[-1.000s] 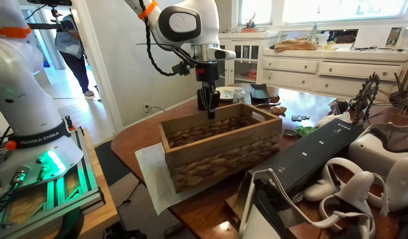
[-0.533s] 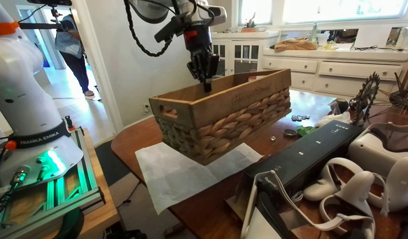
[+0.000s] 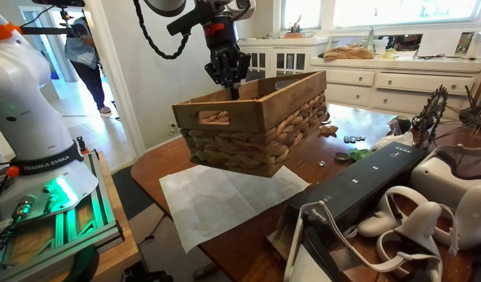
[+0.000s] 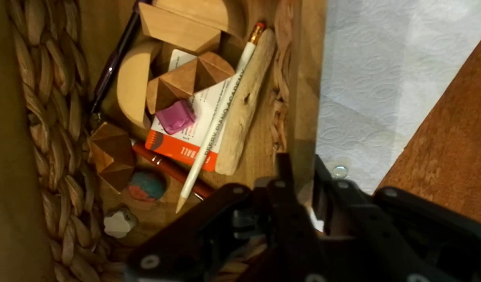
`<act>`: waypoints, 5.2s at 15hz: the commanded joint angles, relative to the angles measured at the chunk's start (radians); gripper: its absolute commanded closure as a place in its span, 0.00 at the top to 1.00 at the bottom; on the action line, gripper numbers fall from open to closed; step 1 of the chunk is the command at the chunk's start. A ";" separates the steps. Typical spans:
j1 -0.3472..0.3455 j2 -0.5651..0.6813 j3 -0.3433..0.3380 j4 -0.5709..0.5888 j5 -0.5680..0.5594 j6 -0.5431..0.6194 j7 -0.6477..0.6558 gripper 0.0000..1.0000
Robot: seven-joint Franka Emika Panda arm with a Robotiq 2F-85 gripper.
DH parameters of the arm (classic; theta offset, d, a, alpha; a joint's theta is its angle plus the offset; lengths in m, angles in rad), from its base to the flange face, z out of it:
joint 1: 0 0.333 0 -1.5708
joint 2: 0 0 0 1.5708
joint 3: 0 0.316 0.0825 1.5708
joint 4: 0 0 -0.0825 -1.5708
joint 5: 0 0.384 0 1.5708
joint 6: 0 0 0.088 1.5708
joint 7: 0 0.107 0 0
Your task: Move the brown box backwards
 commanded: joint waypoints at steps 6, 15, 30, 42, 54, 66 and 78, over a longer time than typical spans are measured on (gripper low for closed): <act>0.003 0.010 -0.004 0.000 0.000 -0.002 0.002 0.04; 0.095 0.033 -0.088 0.151 0.261 0.130 -0.533 0.04; 0.004 0.391 -0.052 0.624 0.295 -0.101 -1.089 0.15; 0.000 0.492 0.065 0.715 0.303 -0.044 -1.269 0.04; -0.149 0.839 0.270 1.086 0.667 0.085 -1.430 0.04; -0.167 0.993 0.267 1.269 0.655 -0.183 -1.396 0.04; -0.164 1.012 0.148 1.234 0.614 -0.291 -1.271 0.04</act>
